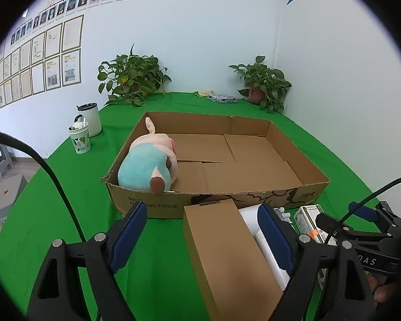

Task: Organize objects
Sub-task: 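Move the right gripper back toward the brown cardboard insert, then grasp the long brown cardboard insert with the left gripper and lift it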

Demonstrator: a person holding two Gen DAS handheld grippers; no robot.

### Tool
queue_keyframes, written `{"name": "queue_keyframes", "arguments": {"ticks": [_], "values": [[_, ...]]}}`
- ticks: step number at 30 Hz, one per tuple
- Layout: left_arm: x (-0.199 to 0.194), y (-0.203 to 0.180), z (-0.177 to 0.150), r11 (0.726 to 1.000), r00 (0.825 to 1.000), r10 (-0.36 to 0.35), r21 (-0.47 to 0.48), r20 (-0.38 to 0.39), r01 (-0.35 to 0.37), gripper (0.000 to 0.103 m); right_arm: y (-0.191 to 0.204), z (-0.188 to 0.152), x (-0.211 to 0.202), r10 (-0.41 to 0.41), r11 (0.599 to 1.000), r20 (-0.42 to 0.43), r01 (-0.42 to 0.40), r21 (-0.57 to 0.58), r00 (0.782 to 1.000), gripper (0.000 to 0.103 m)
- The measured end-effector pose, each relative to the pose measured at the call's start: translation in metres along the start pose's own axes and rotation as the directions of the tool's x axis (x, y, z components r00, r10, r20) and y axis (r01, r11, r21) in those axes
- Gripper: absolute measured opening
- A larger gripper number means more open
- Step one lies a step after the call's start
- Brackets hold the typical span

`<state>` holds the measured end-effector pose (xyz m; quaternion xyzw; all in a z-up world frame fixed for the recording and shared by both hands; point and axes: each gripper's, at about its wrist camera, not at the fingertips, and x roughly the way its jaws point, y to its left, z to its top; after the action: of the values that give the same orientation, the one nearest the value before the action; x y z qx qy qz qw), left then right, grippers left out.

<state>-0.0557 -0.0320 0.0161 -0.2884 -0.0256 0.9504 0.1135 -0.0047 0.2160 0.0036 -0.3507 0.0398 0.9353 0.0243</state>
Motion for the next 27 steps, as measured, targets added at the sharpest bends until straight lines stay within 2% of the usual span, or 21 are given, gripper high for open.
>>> {"name": "queue_keyframes", "arguments": {"ticks": [3, 7, 9, 10, 11, 13, 16, 18, 19, 20, 21, 24, 27], "values": [[-0.001, -0.002, -0.001, 1.000, 1.000, -0.007, 0.005, 0.002, 0.007, 0.083, -0.001, -0.002, -0.001, -0.004, 1.000, 0.000, 0.004, 0.001, 1.000, 0.087], [-0.005, -0.002, -0.003, 1.000, 0.999, -0.026, 0.000, 0.025, 0.026, 0.080, 0.002, -0.005, 0.002, -0.014, 1.000, -0.006, 0.014, -0.019, 1.000, 0.067], [-0.006, -0.004, -0.004, 0.999, 0.999, -0.030, 0.011, 0.036, 0.030, 0.063, 0.003, -0.008, 0.006, -0.023, 0.999, -0.016, 0.023, -0.024, 1.000, 0.056], [-0.005, -0.006, -0.004, 0.999, 0.998, -0.046, 0.025, 0.034, 0.046, 0.030, 0.002, -0.009, 0.009, -0.016, 1.000, -0.027, 0.016, -0.018, 1.000, 0.039], [-0.004, -0.008, -0.005, 0.997, 0.998, -0.066, 0.039, 0.021, 0.065, 0.001, 0.002, -0.011, 0.011, -0.010, 1.000, -0.034, 0.010, -0.018, 0.999, 0.021], [-0.001, -0.012, -0.007, 0.995, 0.996, -0.088, 0.054, 0.011, 0.088, 0.003, 0.002, -0.013, 0.013, -0.002, 1.000, -0.027, 0.002, -0.023, 1.000, 0.009], [-0.001, -0.015, -0.009, 0.996, 0.996, -0.081, 0.048, 0.027, 0.080, 0.005, 0.002, -0.014, 0.015, 0.009, 1.000, -0.027, -0.009, -0.024, 1.000, 0.009], [0.004, -0.012, -0.008, 0.998, 0.998, -0.062, 0.029, 0.004, 0.062, 0.050, 0.003, -0.015, 0.015, 0.010, 1.000, -0.035, -0.011, -0.030, 0.999, 0.012], [0.006, -0.009, -0.007, 0.997, 0.997, -0.074, 0.011, -0.005, 0.074, 0.090, 0.003, -0.015, 0.017, -0.001, 1.000, -0.039, 0.000, -0.029, 0.999, 0.032], [0.005, -0.003, -0.009, 0.995, 0.995, -0.101, -0.025, 0.006, 0.101, 0.096, 0.001, -0.016, 0.019, -0.011, 1.000, -0.045, 0.010, -0.023, 0.999, 0.076], [0.004, 0.002, -0.009, 0.990, 0.992, -0.126, -0.057, 0.011, 0.126, 0.096, -0.001, -0.016, 0.021, -0.004, 1.000, -0.047, 0.003, -0.012, 0.999, 0.099], [0.012, 0.015, -0.012, 0.982, 0.985, -0.162, -0.112, -0.058, 0.154, 0.096, -0.010, -0.018, 0.024, 0.042, 0.999, -0.063, -0.041, 0.020, 0.997, 0.101], [0.019, 0.024, -0.020, 0.968, 0.967, -0.222, -0.147, -0.127, 0.203, 0.096, -0.013, -0.020, 0.019, 0.132, 0.991, -0.090, -0.130, 0.023, 0.987, 0.102]]}}
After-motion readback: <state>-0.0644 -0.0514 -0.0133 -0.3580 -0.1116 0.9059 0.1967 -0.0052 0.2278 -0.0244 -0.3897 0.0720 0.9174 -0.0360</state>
